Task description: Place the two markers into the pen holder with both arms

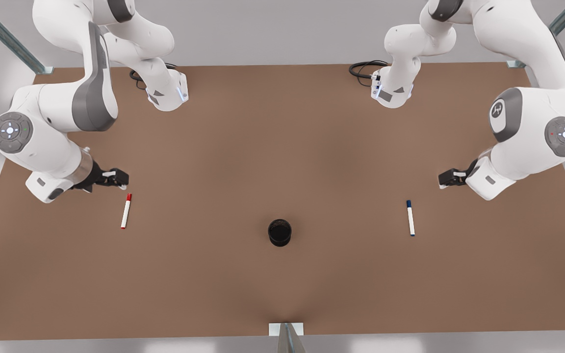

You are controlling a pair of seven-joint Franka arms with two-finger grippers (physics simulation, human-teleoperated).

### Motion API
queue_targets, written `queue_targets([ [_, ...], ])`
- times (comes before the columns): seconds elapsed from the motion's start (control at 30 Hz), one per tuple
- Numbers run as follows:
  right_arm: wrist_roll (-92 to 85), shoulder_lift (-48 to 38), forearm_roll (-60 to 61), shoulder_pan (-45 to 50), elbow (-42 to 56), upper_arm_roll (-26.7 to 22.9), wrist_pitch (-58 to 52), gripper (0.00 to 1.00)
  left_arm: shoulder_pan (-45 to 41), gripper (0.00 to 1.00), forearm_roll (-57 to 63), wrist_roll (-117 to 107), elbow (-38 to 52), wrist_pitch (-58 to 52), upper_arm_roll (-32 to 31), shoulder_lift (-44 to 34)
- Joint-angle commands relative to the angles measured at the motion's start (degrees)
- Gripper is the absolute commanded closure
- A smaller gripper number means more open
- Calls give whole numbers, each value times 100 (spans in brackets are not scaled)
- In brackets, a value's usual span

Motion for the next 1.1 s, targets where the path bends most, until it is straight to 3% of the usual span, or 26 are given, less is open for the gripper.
queue_targets([
  [0.0,9,-6,9,-15,-1,-2,301,0,2,0,44,68,7,452,-5,34],
  [0.1,9,11,9,-41,-1,-2,309,0,-86,0,18,-1171,-406,1637,-5,578],
  [0.17,-88,476,-8,-304,-27,-2,854,0,-95,0,9,-1171,-1548,3008,-13,631],
  [0.27,-114,917,-17,-560,-598,34,1820,0,-34,0,0,-1145,-1883,3607,-13,1018],
  [0.3,-53,1118,9,-507,-642,42,1988,0,1,21,0,-1154,-1962,3695,-5,1132],
  [0.4,-114,1391,0,-621,-959,42,2498,0,133,33,27,-1136,-1980,3914,-5,1466],
  [0.67,-580,2375,0,-1271,-1161,42,3166,0,142,35,44,-1075,-1962,4415,83,2160],
  [0.8,-571,2192,-26,-1263,-1758,42,3359,0,133,35,176,-1075,-1980,4538,92,2433],
  [0.87,-589,1901,-43,-1350,-2514,42,4150,0,125,41,176,-1075,-1980,4539,92,2468],
  [1.07,-756,1998,-43,-1438,-2725,42,4519,0,133,49,176,-1048,-2015,4539,92,2468],
])
